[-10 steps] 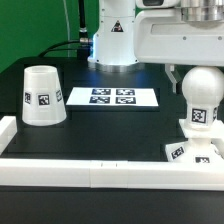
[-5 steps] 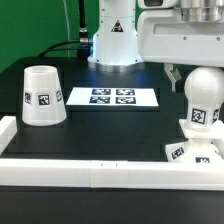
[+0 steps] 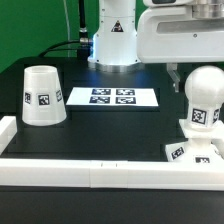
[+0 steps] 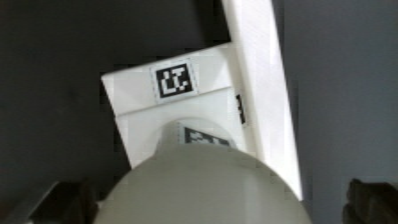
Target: Assemble lamp
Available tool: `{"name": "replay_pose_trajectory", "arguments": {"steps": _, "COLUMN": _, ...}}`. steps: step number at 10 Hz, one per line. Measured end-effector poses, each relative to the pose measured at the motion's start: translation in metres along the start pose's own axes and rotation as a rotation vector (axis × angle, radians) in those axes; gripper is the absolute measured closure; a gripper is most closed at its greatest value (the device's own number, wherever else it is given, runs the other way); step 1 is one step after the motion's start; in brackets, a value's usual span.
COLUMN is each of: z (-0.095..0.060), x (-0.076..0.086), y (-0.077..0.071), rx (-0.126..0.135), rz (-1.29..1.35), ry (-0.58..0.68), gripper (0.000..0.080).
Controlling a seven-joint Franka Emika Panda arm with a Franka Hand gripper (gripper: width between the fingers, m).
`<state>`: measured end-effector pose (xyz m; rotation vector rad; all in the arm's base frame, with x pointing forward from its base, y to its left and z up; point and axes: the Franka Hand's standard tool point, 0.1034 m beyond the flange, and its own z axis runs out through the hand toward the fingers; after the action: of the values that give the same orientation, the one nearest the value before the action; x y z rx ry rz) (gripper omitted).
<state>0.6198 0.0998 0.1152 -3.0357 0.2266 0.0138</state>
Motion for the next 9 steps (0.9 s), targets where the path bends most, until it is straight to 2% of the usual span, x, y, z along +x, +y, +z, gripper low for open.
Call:
{"name": "replay_pose_trajectory", "arguments": {"steps": 3, "z": 0.0008, "x": 0.0002, "y": 0.0015, "rx": 0.0, "rz": -0.229, "ry": -0.001, "gripper": 0.01}}
{"name": "replay_pose_trajectory", "arguments": {"steps": 4, "z": 0.0008, "x": 0.0003, "y": 0.0023, "rx": -0.008, "rz": -0.31, "ry": 0.0, "gripper": 0.01}}
{"name": "replay_pose_trajectory", "arguments": {"steps": 6, "z": 0.0004, "x": 0.0012, "y": 0.0027, "rx": -0.063, "rz": -0.541, "ry": 0.002, "gripper": 0.01}}
{"name": "replay_pose_trajectory", "arguments": {"steps": 9, "z": -0.0012, "x": 0.004, "y": 0.0048, "rx": -0.085, "rz": -0.84, "ry": -0.006, "gripper": 0.01}}
